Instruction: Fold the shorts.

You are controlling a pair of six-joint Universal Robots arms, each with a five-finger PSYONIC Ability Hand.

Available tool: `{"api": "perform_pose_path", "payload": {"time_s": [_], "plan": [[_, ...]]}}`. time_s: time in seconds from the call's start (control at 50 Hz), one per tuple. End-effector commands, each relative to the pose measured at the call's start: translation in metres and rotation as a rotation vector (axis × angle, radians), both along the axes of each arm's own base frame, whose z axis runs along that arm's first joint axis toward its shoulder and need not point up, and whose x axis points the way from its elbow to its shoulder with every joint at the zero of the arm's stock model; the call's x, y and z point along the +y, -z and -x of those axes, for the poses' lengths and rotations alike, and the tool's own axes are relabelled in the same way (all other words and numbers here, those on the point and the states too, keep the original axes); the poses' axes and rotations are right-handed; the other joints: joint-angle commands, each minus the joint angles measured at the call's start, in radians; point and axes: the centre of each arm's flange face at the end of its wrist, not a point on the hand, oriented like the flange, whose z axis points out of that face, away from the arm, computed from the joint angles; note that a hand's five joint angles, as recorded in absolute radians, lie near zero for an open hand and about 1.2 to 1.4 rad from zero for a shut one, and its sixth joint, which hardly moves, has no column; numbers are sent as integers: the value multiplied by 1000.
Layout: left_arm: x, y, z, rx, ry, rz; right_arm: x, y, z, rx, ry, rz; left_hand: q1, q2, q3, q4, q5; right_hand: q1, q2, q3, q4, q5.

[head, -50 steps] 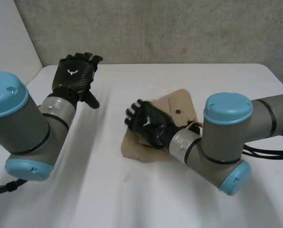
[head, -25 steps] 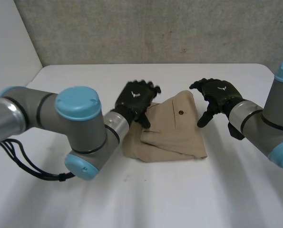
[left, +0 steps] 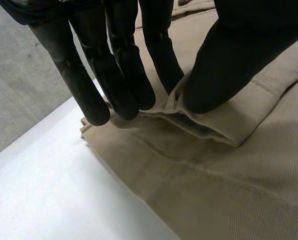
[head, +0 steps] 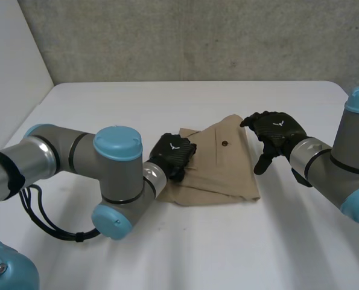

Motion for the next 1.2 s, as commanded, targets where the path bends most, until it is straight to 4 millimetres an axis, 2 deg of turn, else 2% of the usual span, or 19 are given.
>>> {"api": "perform_pose_path", "payload": {"time_s": [0.02,0.12,0.2,0.34,0.42,0.5,0.58,0.6,0.68,0.76,0.9,0.96,1.0,1.14,1.2], "plan": [[1,-13,-5,-11,-81,34,-4,-10,-2,-17,-1,22,298,240,243,232,278,-16,-35,-30,-50,-51],[10,-43,-11,-38,-69,118,5,-27,-19,-21,-49,-5,298,240,243,232,278,-16,-35,-30,-50,-51],[16,-52,-19,-111,-55,183,7,-29,-32,-33,-76,-56,298,240,243,232,278,-16,-35,-30,-50,-51],[24,-53,-27,-193,-37,226,-1,-22,-41,-67,-74,-128,298,240,243,232,278,-16,-35,-30,-50,-51],[27,-45,-31,-222,-32,210,-5,-10,-52,-61,-85,-139,298,240,243,232,278,-16,-35,-30,-50,-51],[28,-36,-34,-242,-32,189,-7,7,-61,-46,-97,-157,208,150,153,142,187,-16,-35,-30,-50,-51],[28,-24,-33,-263,-26,173,-13,25,-64,-28,-82,-176,-129,-187,-184,-195,-150,-16,-35,-30,-50,-51],[27,-24,-32,-261,-27,177,-16,33,-64,-16,-69,-183,-383,-441,-438,-449,-404,-16,-35,-30,-50,-51],[18,-39,-26,-205,-44,235,-21,51,-62,35,-43,-185,-637,-695,-692,-703,-658,-16,-35,-30,-50,-51],[6,-55,-21,-137,-78,306,-20,60,-62,98,-60,-170,-799,-857,-854,-865,-820,-16,-35,-30,-50,-51],[-7,-70,-9,12,-81,295,-17,63,-61,117,-73,-171,-849,-908,-904,-915,-870,-16,-35,-30,-50,-51],[-8,-60,-5,51,-56,229,-15,64,-61,117,-73,-176,-849,-908,-904,-915,-870,-16,-35,-30,-50,-51],[-8,-47,-2,55,-33,157,-15,63,-61,117,-73,-176,-849,-908,-904,-915,-870,-16,-35,-30,-50,-51],[-12,-20,2,0,-19,39,-13,62,-62,117,-78,-176,-849,-908,-904,-915,-870,-16,-35,-30,-50,-51],[-14,-14,1,-25,-22,12,-12,63,-62,119,-78,-179,-841,-899,-896,-906,-861,-16,-35,-30,-50,-51]]}}
